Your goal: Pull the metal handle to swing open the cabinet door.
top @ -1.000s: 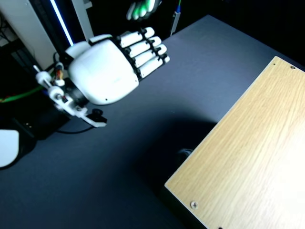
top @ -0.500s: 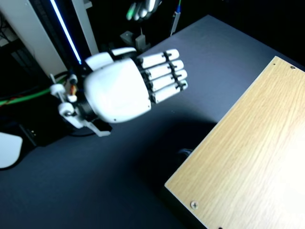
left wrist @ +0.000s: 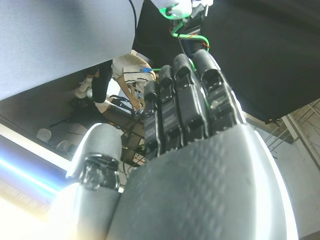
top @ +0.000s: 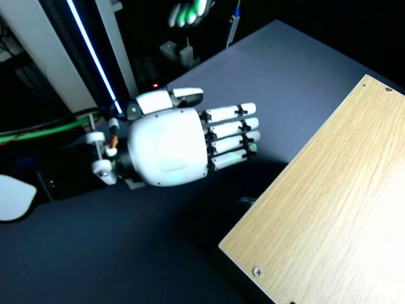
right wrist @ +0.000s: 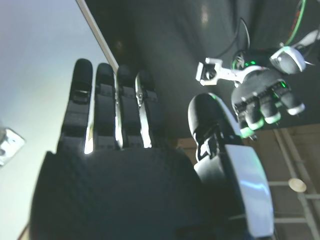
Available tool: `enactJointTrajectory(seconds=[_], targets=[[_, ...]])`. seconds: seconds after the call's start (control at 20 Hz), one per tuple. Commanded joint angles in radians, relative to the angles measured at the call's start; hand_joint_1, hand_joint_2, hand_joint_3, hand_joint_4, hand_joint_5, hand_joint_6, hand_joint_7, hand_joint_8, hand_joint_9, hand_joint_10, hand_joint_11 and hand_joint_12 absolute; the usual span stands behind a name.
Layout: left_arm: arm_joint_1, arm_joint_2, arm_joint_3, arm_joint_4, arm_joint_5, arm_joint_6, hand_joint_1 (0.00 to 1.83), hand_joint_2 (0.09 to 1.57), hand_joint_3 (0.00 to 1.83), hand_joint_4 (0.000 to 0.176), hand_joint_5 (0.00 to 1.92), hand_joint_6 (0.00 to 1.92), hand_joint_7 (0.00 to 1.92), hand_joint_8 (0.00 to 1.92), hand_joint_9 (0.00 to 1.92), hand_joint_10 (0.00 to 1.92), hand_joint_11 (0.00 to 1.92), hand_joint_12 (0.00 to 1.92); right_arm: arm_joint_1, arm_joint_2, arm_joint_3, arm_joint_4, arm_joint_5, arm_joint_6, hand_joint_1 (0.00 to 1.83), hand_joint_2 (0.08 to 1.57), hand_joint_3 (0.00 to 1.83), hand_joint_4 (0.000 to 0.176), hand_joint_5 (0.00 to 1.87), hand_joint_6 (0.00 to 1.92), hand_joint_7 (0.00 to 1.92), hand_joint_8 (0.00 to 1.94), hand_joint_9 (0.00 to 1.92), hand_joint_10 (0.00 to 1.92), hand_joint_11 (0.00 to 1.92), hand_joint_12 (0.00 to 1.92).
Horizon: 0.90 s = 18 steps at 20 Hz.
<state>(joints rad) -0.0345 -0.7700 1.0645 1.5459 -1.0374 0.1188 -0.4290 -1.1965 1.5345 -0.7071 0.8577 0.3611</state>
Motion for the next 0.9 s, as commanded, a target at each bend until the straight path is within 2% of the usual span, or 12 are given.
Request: enactJointTrajectory(seconds=[0.0, 0.2, 0.85], targets=[[-0.011, 0.007, 0.001, -0.096, -0.019, 0.007, 0.0, 1.57, 0.19, 0.0, 0.33, 0.0, 0.34, 0.0, 0.31, 0.0, 0.0, 0.69, 0.004, 0.011, -0.004, 0.07, 0.073, 0.009, 0.0, 1.57, 0.09, 0.0, 0.27, 0.01, 0.26, 0.01, 0.23, 0.01, 0.0, 0.66], [-0.011, 0.007, 0.001, -0.096, -0.019, 0.007, 0.0, 1.57, 0.19, 0.0, 0.33, 0.0, 0.35, 0.0, 0.31, 0.0, 0.0, 0.71, 0.017, 0.036, -0.034, 0.096, -0.016, 0.009, 0.0, 1.57, 0.09, 0.0, 0.24, 0.0, 0.23, 0.0, 0.21, 0.0, 0.0, 0.62], [-0.011, 0.007, 0.001, -0.096, -0.019, 0.007, 0.0, 1.57, 0.19, 0.0, 0.34, 0.0, 0.36, 0.0, 0.32, 0.0, 0.0, 0.75, 0.021, 0.051, -0.037, 0.121, -0.02, 0.031, 0.0, 1.57, 0.1, 0.0, 0.23, 0.0, 0.23, 0.0, 0.2, 0.0, 0.0, 0.58]])
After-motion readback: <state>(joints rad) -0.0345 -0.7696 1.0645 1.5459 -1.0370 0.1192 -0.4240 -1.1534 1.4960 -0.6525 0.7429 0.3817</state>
